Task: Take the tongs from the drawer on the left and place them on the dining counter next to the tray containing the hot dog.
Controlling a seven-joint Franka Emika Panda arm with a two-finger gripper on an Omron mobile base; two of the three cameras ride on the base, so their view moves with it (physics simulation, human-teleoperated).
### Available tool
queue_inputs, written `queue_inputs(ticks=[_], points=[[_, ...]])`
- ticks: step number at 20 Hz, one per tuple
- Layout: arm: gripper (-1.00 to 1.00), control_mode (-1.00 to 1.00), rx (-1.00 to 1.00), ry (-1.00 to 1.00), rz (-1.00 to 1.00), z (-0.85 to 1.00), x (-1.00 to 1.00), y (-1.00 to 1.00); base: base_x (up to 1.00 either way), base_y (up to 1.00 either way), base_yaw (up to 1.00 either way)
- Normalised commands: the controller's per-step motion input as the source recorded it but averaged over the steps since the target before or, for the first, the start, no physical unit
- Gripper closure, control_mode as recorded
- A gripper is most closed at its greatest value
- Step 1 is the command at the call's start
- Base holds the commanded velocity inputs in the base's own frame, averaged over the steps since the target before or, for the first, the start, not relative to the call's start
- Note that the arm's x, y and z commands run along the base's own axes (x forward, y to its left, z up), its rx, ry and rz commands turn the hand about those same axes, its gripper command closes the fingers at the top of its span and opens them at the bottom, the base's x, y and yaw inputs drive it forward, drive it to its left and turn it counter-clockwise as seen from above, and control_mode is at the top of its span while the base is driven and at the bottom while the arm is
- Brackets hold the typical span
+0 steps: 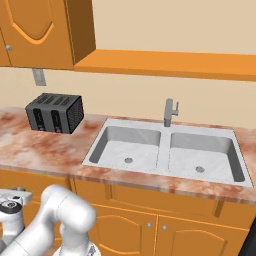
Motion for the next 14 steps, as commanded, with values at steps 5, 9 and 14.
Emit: queue_inputs(ticks=[5, 9, 14], points=[[1.0, -1.0, 0.0, 0.05, 0.0, -0.01, -0.75, 0.03, 0.0, 0.0, 0.0], [1.0, -1.0, 0.0, 0.03, 0.0, 0.0, -0.93, 0.02, 0.0, 0.0, 0.0], [1.0, -1.0, 0.0, 0.02, 0.0, 0.0, -1.0, 0.04, 0.0, 0.0, 0.0]])
